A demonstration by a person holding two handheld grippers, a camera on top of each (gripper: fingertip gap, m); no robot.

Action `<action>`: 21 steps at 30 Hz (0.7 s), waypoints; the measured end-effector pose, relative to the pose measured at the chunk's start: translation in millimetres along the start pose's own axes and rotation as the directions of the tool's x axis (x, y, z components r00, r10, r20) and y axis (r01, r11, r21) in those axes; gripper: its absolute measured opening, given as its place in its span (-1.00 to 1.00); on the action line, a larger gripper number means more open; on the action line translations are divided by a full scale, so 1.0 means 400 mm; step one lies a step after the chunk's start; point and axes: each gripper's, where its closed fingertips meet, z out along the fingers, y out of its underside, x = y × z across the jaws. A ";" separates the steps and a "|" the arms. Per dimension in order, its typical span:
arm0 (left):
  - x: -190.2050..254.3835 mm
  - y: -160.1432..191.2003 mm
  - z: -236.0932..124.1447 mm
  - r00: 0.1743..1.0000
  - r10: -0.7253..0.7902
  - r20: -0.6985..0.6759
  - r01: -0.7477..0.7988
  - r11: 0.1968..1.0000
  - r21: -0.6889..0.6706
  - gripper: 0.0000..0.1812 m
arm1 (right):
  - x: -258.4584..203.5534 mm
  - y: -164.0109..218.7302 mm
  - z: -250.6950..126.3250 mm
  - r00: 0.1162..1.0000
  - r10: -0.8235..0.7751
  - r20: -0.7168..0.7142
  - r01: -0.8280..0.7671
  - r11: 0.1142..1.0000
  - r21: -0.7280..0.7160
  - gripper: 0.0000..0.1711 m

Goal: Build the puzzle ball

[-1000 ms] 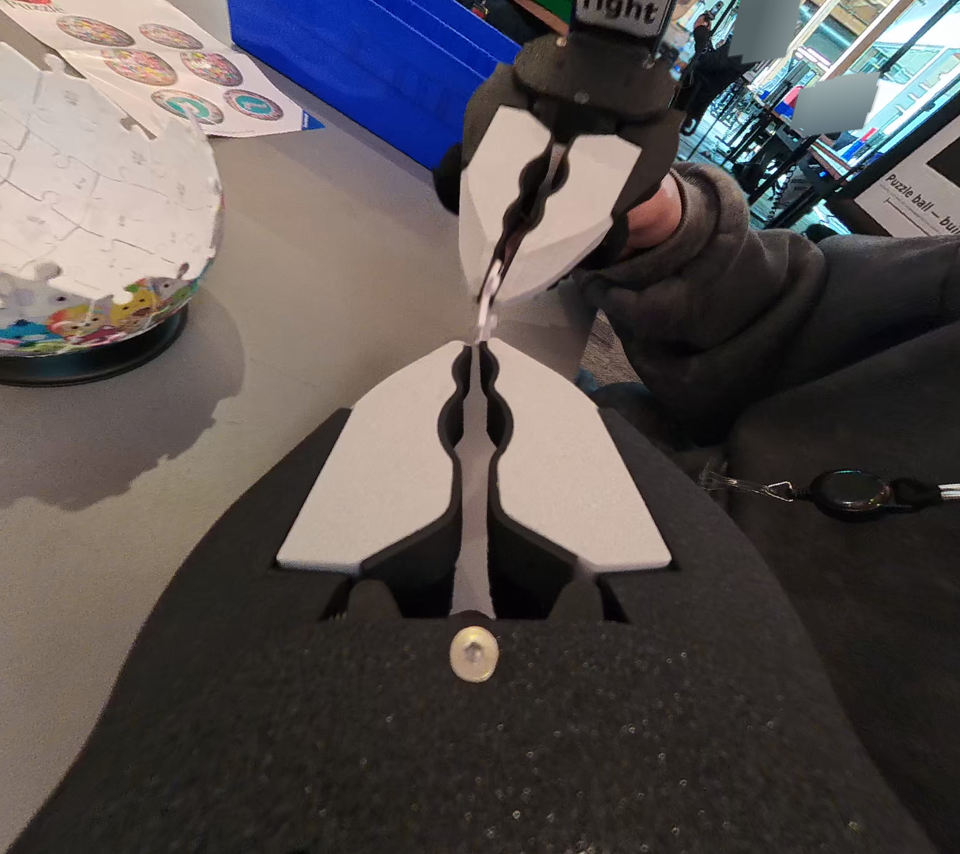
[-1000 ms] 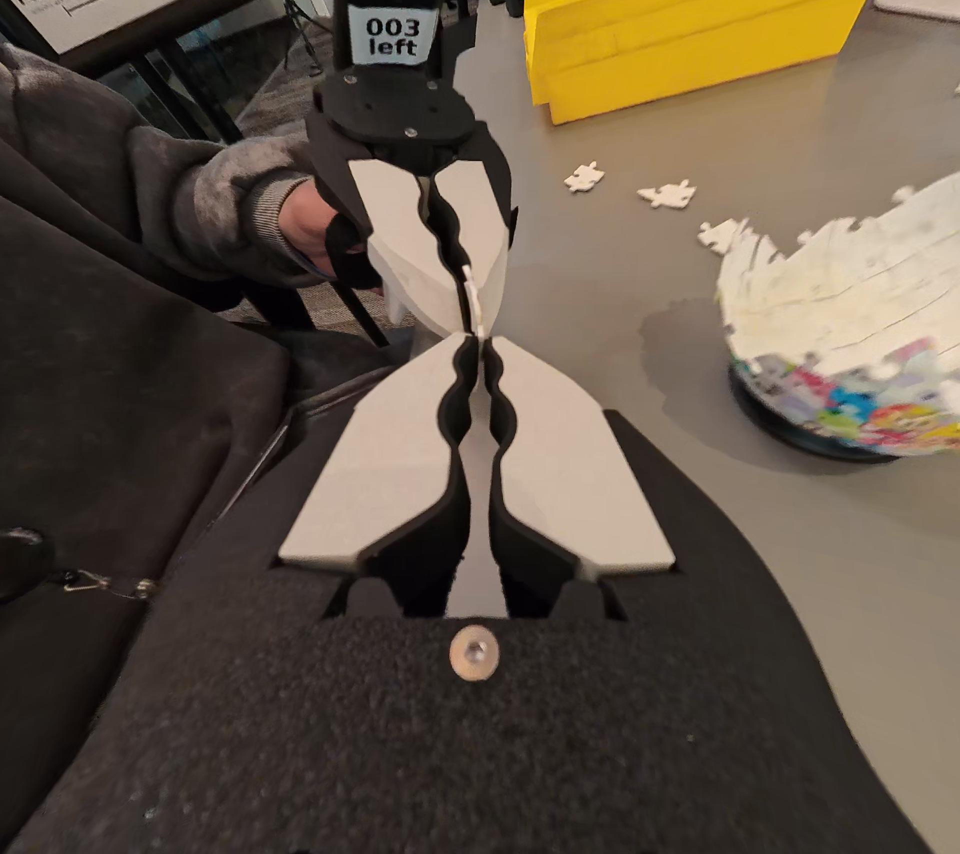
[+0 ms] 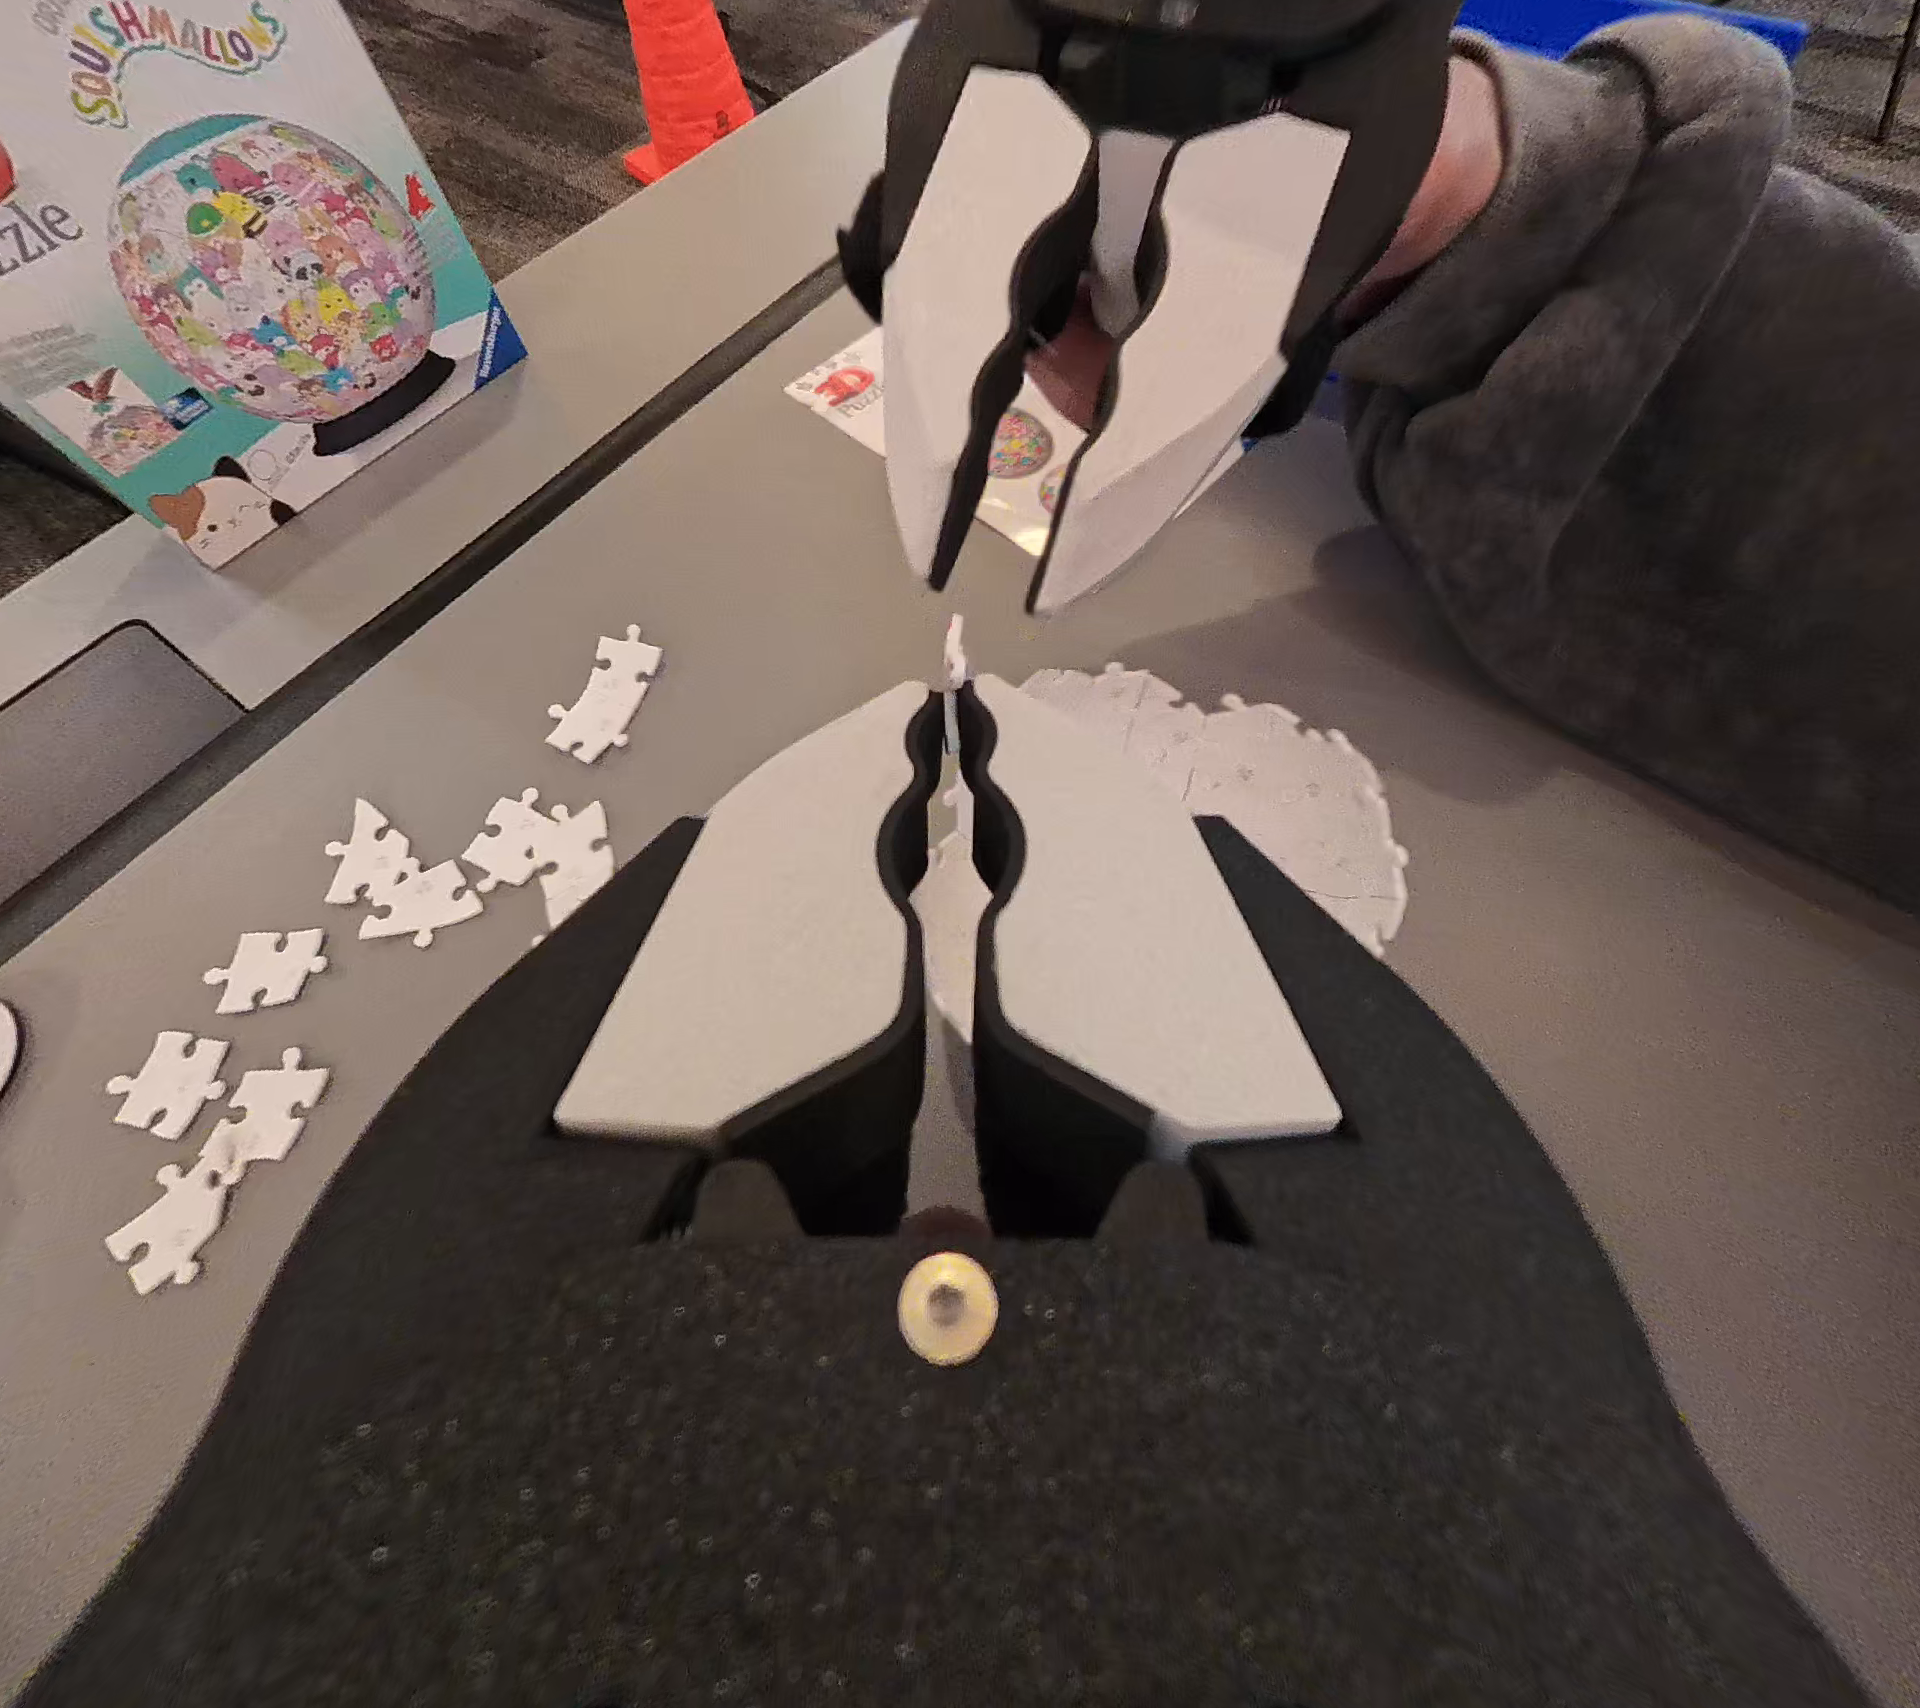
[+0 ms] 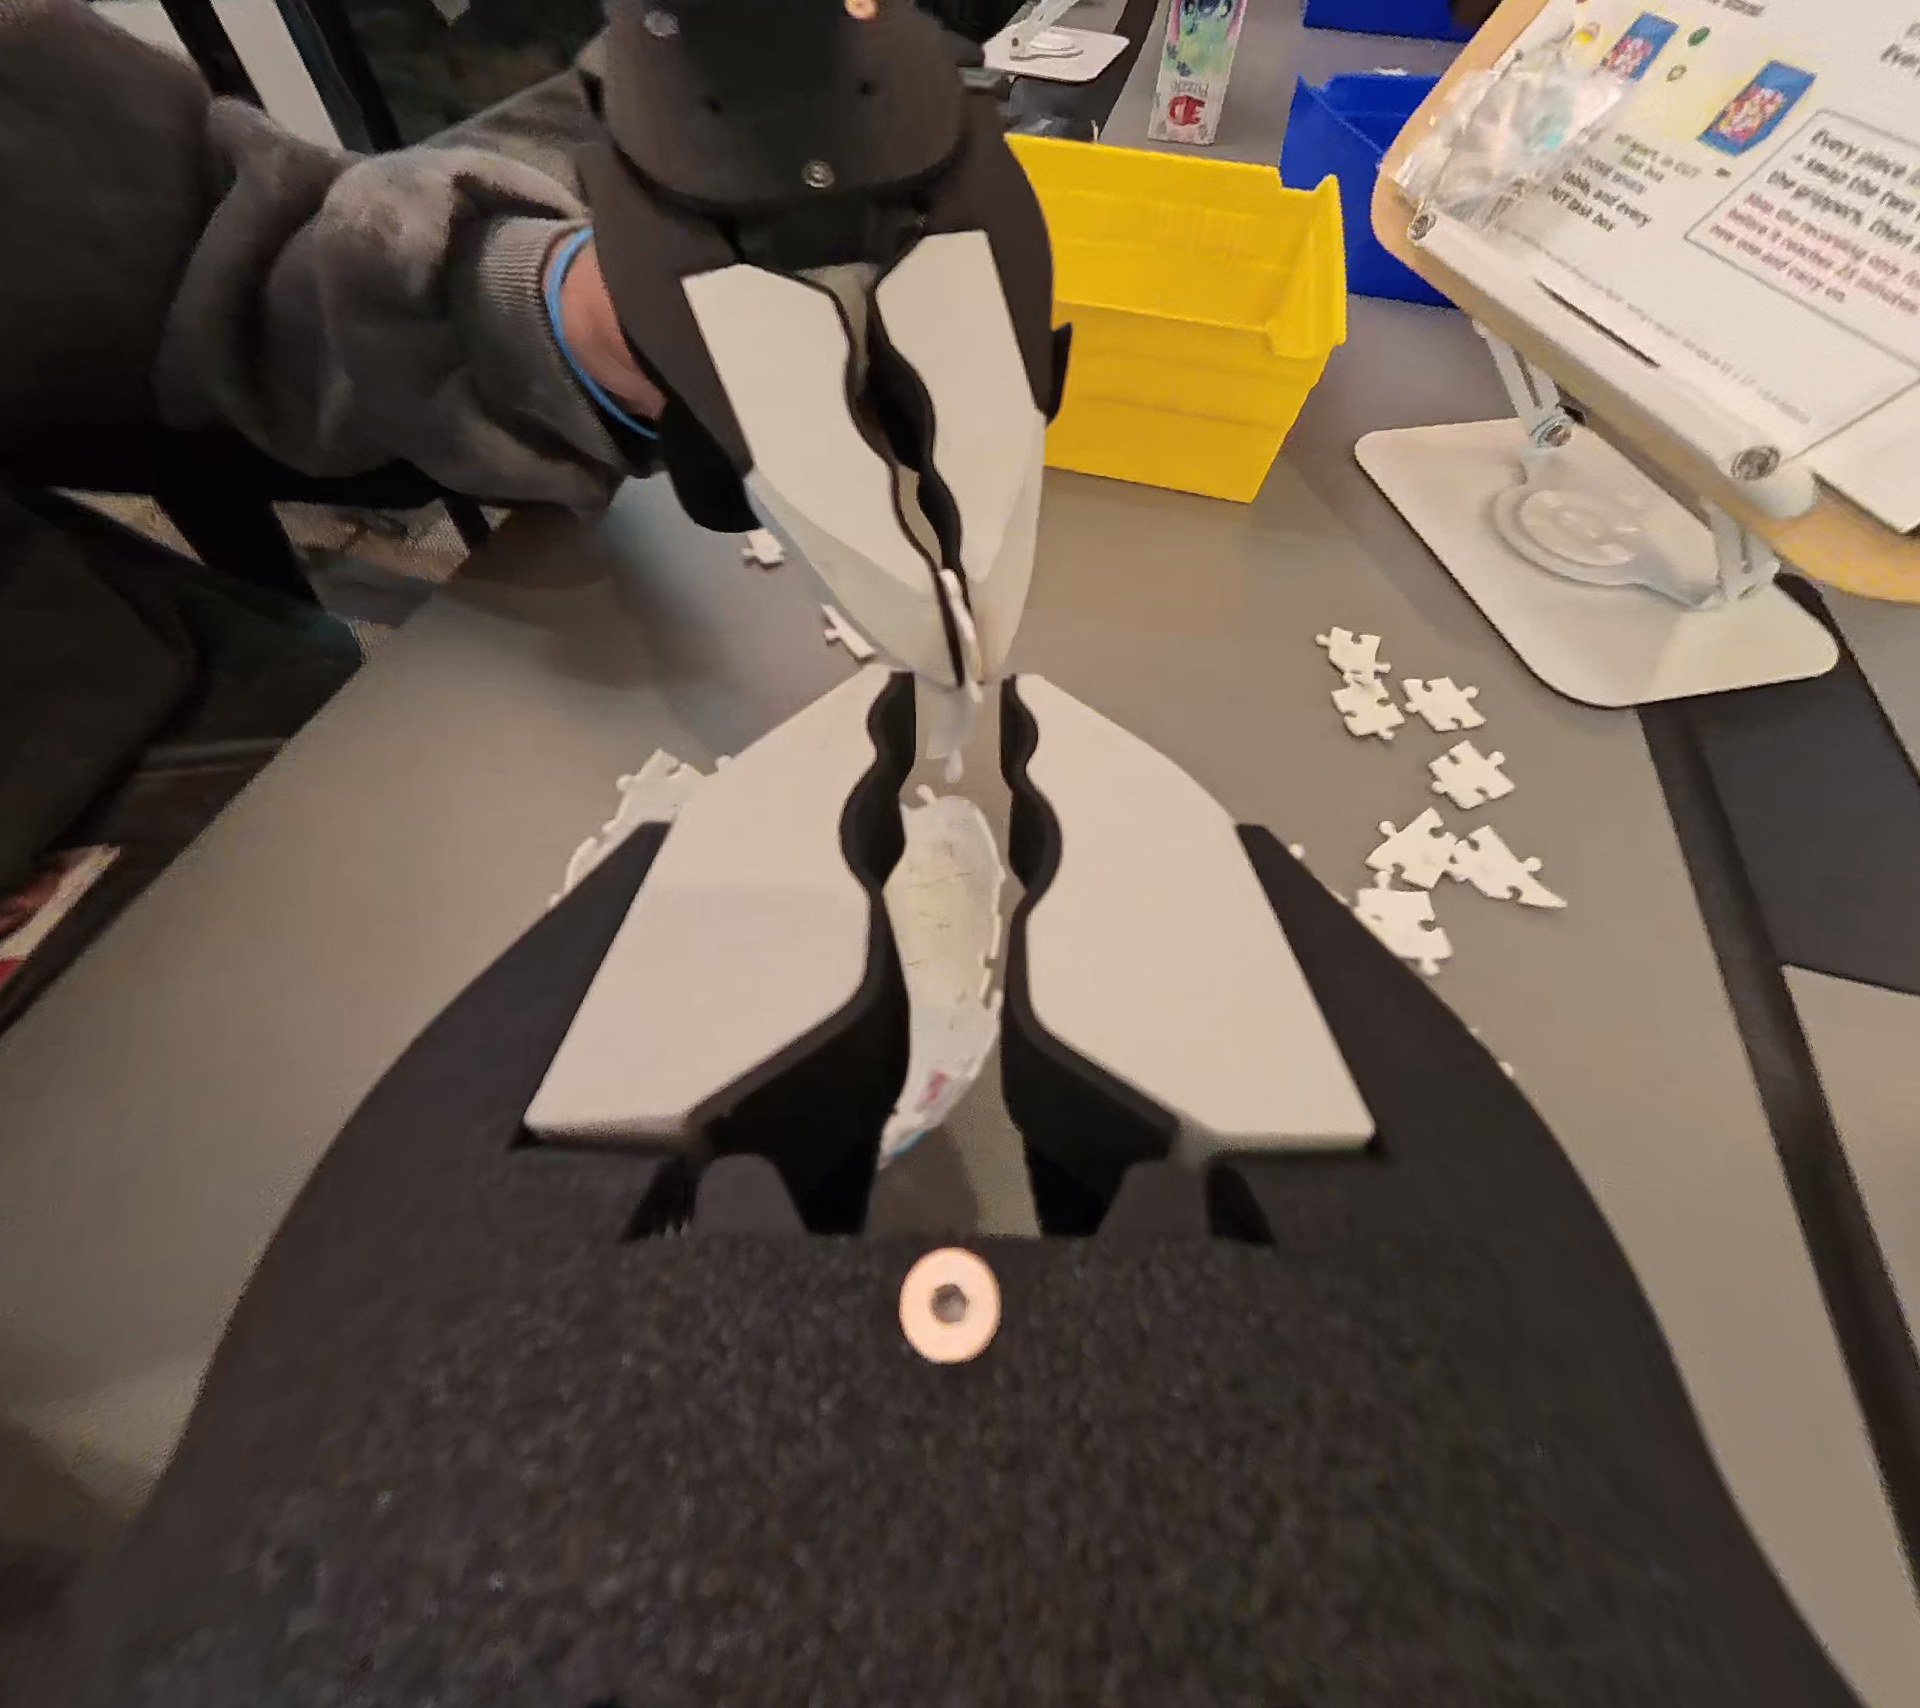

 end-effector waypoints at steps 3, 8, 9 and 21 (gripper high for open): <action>-0.009 0.001 -0.001 1.000 -0.003 -0.026 0.004 1.000 0.022 -0.98 | 0.013 0.005 0.006 0.998 -0.061 0.008 0.061 0.996 -0.062 -0.83; -0.006 0.025 0.015 0.998 0.042 -0.036 -0.042 0.999 0.001 -0.98 | 0.005 0.001 0.018 0.994 -0.077 0.072 0.081 0.995 -0.065 -0.93; -0.004 0.023 0.017 0.998 0.047 -0.039 -0.047 0.999 0.009 -0.98 | 0.007 0.008 0.020 0.994 -0.077 0.074 0.083 0.993 -0.083 -0.99; -0.001 0.048 0.030 0.998 0.051 -0.038 -0.052 0.998 -0.039 -0.98 | -0.002 0.023 0.027 0.993 -0.068 0.093 0.079 0.990 -0.120 -1.00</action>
